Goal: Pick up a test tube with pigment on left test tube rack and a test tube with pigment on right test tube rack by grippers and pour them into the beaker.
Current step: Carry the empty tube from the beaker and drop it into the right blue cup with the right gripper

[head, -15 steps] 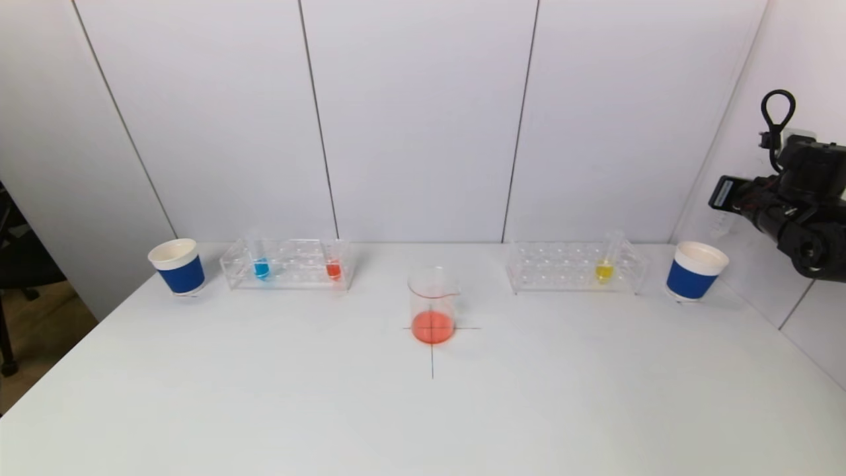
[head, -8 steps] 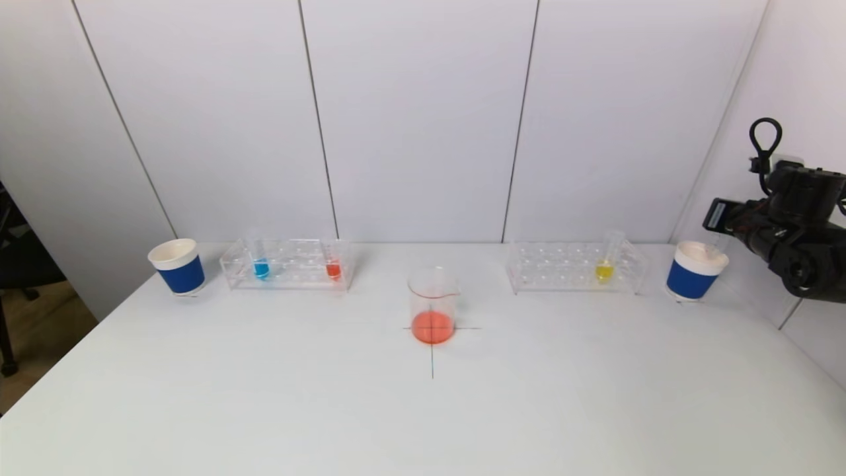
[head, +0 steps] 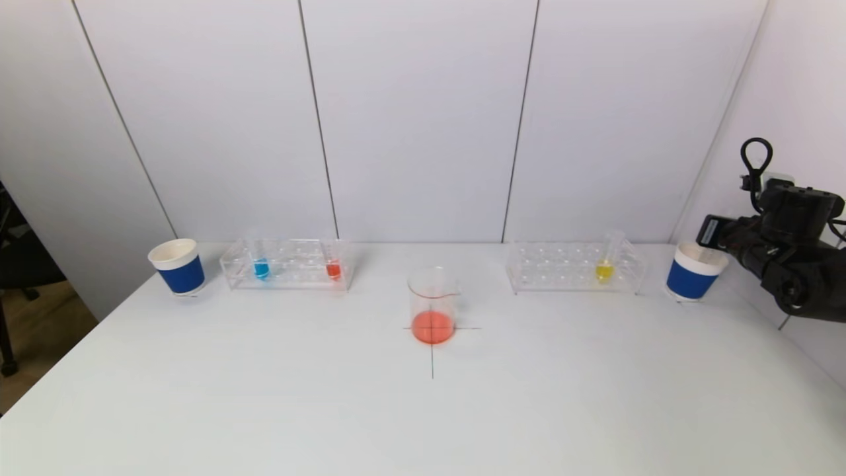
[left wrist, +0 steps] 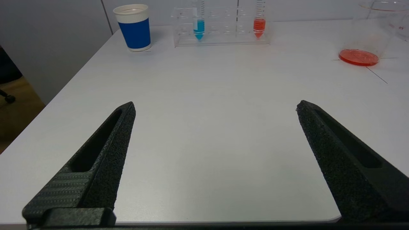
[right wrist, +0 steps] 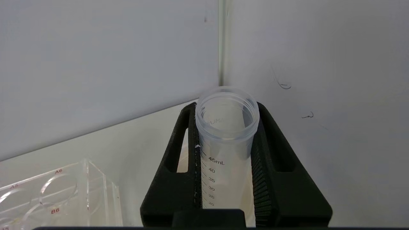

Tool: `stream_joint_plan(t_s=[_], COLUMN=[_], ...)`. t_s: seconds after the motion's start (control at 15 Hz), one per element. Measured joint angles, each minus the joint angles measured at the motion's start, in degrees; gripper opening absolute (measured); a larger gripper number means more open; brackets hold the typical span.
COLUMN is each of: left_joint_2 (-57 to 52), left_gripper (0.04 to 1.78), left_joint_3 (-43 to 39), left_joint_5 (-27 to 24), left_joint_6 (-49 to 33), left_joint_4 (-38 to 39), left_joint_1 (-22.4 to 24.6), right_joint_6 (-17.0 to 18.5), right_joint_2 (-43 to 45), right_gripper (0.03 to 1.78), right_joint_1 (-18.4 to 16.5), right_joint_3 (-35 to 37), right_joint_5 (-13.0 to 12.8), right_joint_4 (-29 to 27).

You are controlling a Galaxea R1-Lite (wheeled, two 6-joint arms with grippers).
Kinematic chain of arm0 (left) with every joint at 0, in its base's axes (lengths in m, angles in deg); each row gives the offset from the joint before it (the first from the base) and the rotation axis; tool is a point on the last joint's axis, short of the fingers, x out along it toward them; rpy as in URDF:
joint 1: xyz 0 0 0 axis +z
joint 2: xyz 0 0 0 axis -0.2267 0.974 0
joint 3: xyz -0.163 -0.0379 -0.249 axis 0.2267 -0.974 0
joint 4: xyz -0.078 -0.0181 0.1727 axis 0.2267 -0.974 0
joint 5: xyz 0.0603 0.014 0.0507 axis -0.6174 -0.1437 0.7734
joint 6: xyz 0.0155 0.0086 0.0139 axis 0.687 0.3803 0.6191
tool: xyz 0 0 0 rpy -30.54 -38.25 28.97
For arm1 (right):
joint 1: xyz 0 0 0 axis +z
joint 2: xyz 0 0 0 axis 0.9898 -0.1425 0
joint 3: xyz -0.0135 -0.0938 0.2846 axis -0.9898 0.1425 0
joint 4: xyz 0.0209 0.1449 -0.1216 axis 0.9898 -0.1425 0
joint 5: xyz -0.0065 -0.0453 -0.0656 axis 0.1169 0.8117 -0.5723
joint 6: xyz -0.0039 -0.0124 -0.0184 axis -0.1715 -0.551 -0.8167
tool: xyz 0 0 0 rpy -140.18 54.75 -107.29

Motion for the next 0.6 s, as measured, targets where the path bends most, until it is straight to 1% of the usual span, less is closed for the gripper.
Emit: stream_joint_plan(t_s=[0.2,0.6], left_joint_2=[0.0,0.0], left_gripper=[1.76,1.76], left_joint_3=[0.0,0.0], left_joint_5=[0.0,0.0], left_joint_6=[-0.02,-0.02], left_joint_4=[0.0,0.0], left_joint_1=[0.0,0.0], right_joint_6=[0.0,-0.02], right_joint_2=[-0.26,-0.34], right_gripper=[0.5,0.5], right_joint_1=[0.24,0.52], right_joint_3=[1.13,2.51], right_joint_5=[0.04,0.39], right_joint_4=[2.21,2.76])
